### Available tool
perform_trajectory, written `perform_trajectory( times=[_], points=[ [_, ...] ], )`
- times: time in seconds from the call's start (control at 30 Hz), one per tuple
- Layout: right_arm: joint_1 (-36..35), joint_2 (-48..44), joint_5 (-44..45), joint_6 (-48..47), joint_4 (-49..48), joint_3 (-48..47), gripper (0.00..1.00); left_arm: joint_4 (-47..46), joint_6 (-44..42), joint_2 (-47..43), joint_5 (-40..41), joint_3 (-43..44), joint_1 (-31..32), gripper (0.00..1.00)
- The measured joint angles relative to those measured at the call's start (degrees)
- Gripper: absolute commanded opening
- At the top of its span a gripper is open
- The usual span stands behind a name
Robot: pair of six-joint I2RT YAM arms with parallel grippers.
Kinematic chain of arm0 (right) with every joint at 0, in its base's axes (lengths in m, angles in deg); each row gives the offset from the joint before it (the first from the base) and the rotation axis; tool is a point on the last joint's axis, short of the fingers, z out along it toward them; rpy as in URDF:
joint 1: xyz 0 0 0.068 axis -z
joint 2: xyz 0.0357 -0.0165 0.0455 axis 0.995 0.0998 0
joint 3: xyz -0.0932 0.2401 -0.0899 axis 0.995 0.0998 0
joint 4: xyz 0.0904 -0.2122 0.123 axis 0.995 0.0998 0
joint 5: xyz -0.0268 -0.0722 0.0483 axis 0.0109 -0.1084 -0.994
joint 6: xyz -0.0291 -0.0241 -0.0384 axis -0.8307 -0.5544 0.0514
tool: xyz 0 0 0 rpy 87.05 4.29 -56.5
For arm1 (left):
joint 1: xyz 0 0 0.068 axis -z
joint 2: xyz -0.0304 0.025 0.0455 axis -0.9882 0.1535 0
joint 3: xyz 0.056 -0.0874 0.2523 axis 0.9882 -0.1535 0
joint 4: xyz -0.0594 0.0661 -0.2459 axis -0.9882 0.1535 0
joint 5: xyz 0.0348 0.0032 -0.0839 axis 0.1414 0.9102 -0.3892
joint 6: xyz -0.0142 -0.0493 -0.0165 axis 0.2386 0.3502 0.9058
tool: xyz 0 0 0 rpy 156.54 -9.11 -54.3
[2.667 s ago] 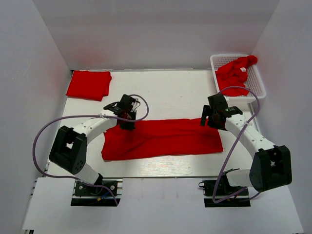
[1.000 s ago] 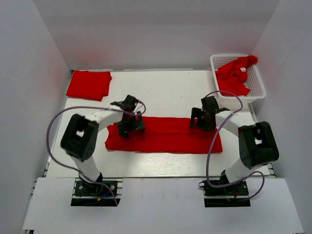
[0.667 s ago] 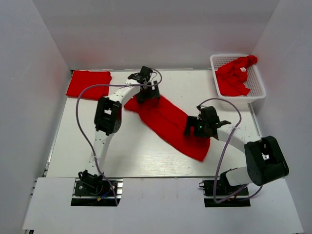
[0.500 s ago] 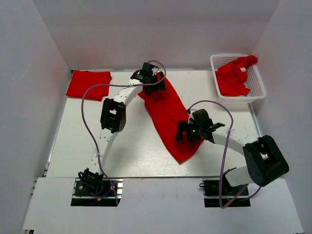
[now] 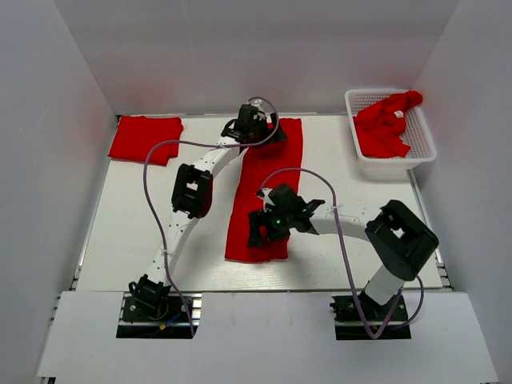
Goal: Fold and stack the t-shirts
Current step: Rotate the tshirt 90 degrees, then grab the bottom of the folded rectangular tshirt with both arms
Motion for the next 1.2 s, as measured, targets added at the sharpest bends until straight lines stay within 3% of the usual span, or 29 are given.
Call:
perform_trajectory(
  times=[0.37, 0.5, 0.63, 0.8, 0.93, 1.07, 1.2],
  points=[
    [-0.76, -9.81, 12.87, 6.80, 18.16, -1.51, 0.90, 7.82, -4.26, -5.99, 10.73, -3.72, 0.17, 1.00],
    [-0.94, -13.81, 18.27, 7.65, 22.64, -3.43, 0.90, 14.75, -8.02, -14.53, 15.61, -5.42, -0.52, 1.00],
    [-0.96, -15.61, 25.27, 9.81, 28.48, -4.48, 0.90, 21.97, -11.21, -29.38, 21.05, -9.60, -0.92, 1.00],
    [-0.92, -20.48, 29.49, 13.29, 31.85, -2.58, 0.90, 26.71, -11.15, -55.80, 24.24, -31.52, 0.28, 1.00],
    [-1.03, -24.02, 29.88, 16.00, 31.69, 1.92, 0.90, 26.69, -7.89, -72.78, 22.03, -57.29, 1.92, 1.00],
    [-2.10, -23.58, 29.42, 17.53, 31.21, 5.18, 0.90, 26.88, -3.89, -79.84, 16.63, -81.72, 4.52, 1.00],
    [-3.69, -20.39, 29.46, 18.84, 30.34, 5.38, 0.90, 28.63, 0.26, -83.19, 13.31, -95.38, 8.57, 1.00]
  ],
)
